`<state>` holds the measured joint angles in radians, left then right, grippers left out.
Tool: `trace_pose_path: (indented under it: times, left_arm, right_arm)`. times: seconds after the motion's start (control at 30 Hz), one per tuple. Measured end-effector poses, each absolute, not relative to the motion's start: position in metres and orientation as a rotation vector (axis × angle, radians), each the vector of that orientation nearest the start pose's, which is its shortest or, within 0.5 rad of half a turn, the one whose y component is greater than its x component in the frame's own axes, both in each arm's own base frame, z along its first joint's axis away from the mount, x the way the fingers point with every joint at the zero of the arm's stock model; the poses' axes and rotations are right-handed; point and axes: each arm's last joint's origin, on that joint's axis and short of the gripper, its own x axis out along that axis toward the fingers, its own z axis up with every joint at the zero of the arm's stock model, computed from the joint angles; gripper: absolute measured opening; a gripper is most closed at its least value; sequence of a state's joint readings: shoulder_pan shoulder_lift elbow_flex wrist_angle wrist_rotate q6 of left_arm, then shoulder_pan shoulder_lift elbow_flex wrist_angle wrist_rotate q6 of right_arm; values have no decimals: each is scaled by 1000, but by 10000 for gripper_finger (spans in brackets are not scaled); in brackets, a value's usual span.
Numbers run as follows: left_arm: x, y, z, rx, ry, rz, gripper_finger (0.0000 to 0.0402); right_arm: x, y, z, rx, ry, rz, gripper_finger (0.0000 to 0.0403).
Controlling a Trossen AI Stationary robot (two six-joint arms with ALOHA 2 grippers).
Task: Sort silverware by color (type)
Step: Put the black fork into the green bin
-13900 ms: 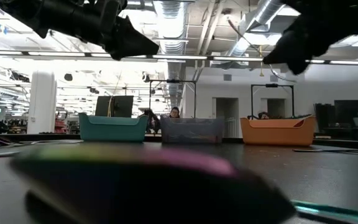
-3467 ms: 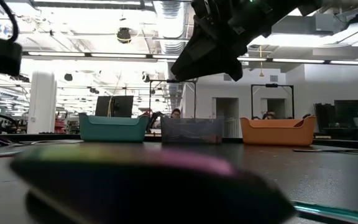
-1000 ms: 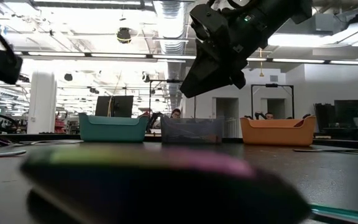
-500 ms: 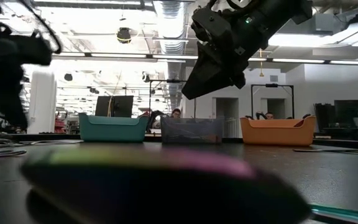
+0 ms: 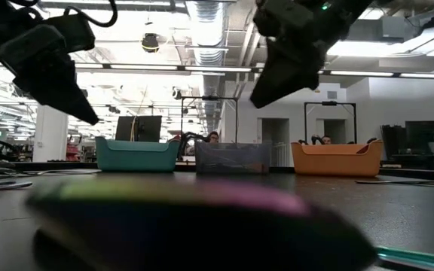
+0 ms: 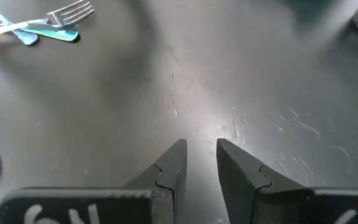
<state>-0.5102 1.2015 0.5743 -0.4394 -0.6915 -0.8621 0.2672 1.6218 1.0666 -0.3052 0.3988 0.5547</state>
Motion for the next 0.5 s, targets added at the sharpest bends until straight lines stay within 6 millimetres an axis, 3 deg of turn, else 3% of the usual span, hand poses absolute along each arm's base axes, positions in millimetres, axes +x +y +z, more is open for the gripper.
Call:
trace_pose_path:
  times: [0.17, 0.5]
  left_arm:
    - [185, -82, 177, -164, 703, 518, 68]
    - [172, -74, 193, -116, 598, 533, 180]
  right_arm:
    - [305, 78, 220, 216, 866, -407, 107]
    - [272, 76, 199, 112, 1202, -450, 107]
